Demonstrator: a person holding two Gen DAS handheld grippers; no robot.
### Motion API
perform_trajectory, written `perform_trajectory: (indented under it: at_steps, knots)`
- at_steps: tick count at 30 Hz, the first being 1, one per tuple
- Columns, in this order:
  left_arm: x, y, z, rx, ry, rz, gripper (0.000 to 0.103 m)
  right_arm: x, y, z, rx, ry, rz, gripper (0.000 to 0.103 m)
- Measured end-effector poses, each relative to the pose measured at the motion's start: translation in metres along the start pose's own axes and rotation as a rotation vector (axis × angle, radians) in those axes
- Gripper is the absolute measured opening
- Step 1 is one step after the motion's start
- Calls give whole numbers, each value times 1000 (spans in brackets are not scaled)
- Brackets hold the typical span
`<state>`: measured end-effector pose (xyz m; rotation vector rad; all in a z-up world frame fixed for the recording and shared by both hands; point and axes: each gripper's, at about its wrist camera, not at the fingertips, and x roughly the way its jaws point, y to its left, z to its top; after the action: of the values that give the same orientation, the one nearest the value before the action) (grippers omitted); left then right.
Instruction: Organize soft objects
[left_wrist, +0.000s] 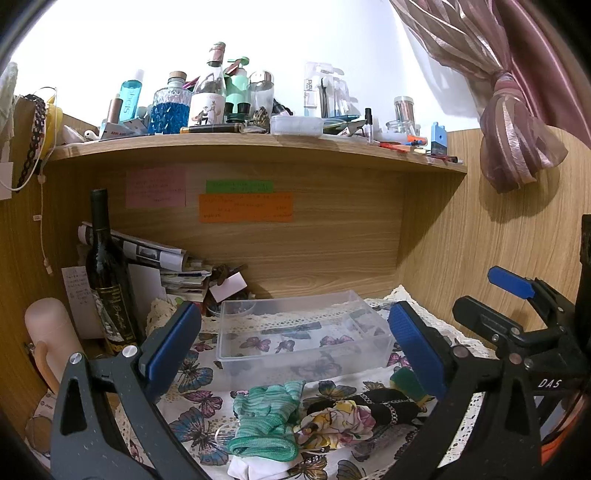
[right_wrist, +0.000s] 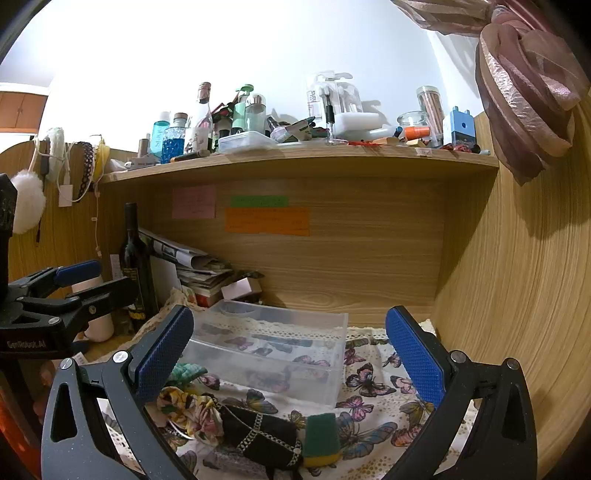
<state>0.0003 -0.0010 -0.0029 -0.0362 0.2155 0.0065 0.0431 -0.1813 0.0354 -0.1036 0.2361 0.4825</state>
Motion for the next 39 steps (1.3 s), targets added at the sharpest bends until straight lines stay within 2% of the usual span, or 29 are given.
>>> perform_trajectory:
  at_steps: [39]
  knots:
    - [-4, 2, 1, -8, -8, -1, 103, 2, 3, 1, -4, -17, 16, 103]
